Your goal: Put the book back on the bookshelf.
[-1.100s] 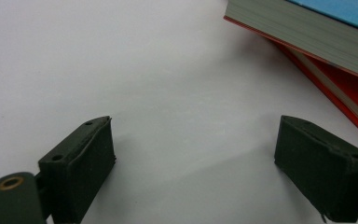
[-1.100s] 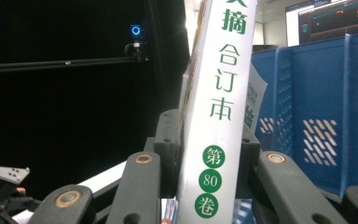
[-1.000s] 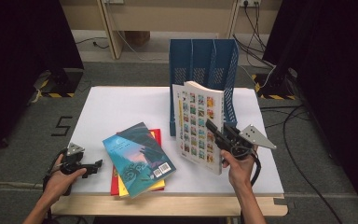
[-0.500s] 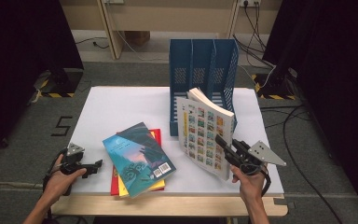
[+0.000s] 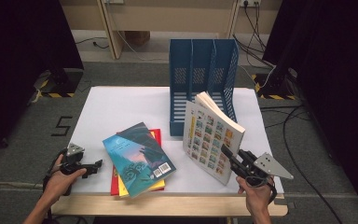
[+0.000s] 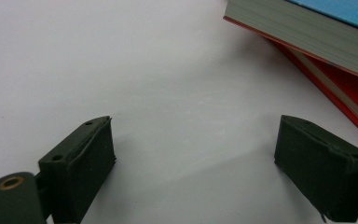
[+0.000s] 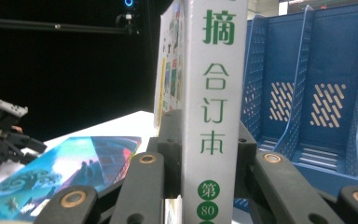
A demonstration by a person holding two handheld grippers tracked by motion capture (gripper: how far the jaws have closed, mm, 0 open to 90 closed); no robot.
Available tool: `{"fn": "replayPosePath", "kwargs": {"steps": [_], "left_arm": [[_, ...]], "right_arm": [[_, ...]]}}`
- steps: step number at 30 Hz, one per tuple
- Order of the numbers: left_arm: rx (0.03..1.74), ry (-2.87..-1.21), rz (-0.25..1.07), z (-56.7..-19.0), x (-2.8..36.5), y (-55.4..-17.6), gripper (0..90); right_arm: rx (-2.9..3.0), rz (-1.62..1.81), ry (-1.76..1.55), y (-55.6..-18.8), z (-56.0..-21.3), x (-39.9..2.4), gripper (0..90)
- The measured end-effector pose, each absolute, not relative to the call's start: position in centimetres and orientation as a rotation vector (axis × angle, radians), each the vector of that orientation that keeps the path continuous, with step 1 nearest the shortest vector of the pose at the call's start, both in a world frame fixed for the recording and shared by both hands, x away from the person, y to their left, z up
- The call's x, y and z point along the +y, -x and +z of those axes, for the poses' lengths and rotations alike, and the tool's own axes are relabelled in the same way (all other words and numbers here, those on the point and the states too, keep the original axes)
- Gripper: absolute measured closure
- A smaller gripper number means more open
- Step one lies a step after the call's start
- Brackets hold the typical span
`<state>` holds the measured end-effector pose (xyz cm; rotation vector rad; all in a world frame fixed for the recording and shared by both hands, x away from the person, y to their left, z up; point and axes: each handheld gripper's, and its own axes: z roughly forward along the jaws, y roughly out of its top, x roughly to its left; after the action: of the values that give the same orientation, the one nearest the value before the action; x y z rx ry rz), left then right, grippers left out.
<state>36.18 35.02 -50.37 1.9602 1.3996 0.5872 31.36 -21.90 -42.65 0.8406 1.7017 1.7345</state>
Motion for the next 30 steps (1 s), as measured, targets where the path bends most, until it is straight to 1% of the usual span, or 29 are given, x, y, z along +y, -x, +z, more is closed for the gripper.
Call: {"fn": "replayPosePath", "kwargs": {"steps": [8, 16, 24, 30], "left_arm": [[1.400, -1.961, 0.588, -50.4, 35.0, -36.2, 10.9], [1.406, -1.957, 0.595, -50.4, 34.9, -36.2, 10.7], [1.408, -1.955, 0.596, -50.4, 34.9, -36.2, 10.6], [1.406, -1.957, 0.595, -50.4, 34.9, -36.2, 10.4]], "right_arm": [[1.736, 1.656, -0.836, -29.3, -42.8, -22.3, 73.1], [1.758, 1.621, -0.841, -29.0, -42.3, -21.3, 69.1], [1.770, 1.621, -0.868, -30.6, -41.8, -20.0, 68.6], [1.750, 1.681, -0.889, -32.0, -41.8, -20.4, 68.8]]}}
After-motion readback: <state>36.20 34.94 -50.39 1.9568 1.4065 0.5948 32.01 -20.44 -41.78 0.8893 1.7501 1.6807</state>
